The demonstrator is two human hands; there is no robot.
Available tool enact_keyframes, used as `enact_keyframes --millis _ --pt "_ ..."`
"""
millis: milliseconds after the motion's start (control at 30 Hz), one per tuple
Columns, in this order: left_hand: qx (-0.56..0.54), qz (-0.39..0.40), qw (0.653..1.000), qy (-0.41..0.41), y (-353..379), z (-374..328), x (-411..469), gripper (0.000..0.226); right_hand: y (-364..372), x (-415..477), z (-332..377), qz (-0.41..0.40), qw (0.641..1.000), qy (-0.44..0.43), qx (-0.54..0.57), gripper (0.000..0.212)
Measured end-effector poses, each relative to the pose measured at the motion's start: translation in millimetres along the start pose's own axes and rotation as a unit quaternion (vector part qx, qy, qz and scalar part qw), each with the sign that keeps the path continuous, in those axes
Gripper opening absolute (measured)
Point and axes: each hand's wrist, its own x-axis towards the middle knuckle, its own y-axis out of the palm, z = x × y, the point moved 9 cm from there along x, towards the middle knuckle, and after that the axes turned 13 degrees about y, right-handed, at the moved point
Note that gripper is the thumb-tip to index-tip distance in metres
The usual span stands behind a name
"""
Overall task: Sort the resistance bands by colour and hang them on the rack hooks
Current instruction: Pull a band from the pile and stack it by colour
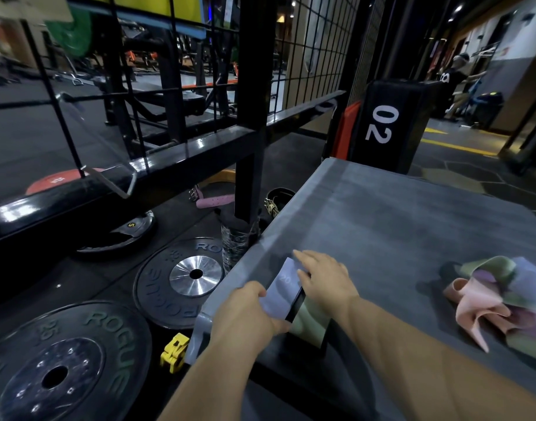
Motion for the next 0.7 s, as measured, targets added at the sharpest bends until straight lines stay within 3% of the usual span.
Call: enact_keyframes --millis 233,700 --pt "0.009 -0.037 0.999 0.007 7.1 4.3 1.8 0.049 24.6 -10.2 2.9 0.076 0.996 -0.046 -0.026 0.052" --pt "0.012 -0.082 0.996 0.016 8.0 2.6 0.5 0.052 28.0 -8.7 1.5 0.062 0.996 -0.051 -0.039 0.051"
